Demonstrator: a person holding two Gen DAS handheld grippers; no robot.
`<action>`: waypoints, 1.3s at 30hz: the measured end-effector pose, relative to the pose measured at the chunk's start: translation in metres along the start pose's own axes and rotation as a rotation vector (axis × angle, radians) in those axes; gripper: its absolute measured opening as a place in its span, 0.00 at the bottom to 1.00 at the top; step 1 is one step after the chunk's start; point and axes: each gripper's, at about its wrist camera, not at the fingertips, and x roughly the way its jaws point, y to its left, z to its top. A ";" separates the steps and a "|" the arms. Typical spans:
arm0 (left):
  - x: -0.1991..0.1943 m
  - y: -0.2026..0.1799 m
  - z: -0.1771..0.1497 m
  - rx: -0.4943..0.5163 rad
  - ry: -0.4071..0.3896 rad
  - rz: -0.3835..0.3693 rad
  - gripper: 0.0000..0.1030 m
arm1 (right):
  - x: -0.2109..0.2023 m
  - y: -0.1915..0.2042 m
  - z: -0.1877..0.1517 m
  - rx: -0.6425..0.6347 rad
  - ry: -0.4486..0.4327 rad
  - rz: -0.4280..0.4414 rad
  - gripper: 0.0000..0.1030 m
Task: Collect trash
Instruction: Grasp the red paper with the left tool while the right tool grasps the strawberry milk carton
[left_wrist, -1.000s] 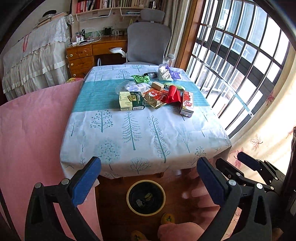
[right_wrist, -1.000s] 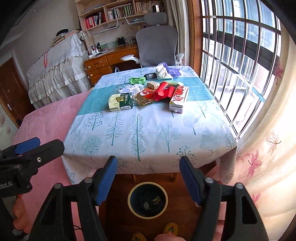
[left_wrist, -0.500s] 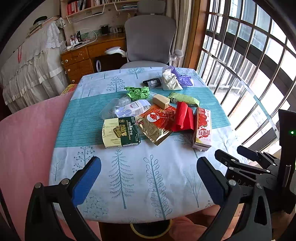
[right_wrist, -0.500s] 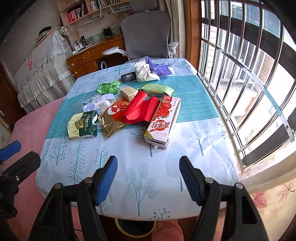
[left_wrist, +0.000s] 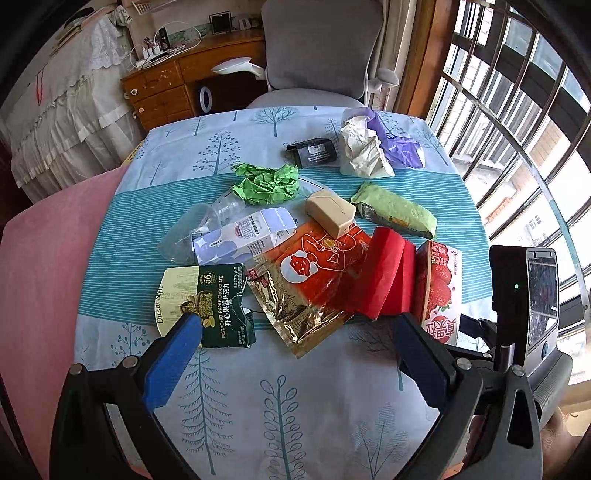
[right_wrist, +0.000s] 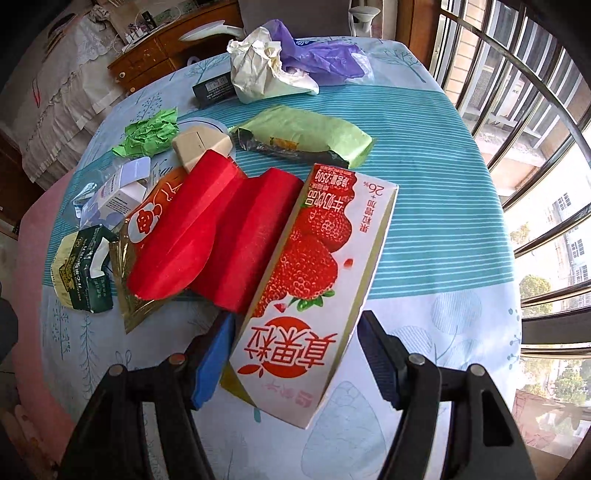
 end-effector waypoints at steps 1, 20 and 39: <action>0.005 -0.002 0.002 0.002 0.007 -0.001 0.99 | 0.001 -0.004 0.000 -0.001 0.004 0.010 0.62; 0.102 -0.075 0.034 0.014 0.203 -0.039 0.99 | -0.015 -0.067 0.003 0.006 -0.035 0.096 0.49; 0.093 -0.098 0.021 0.118 0.185 -0.001 0.18 | -0.015 -0.054 -0.001 -0.043 -0.017 0.131 0.50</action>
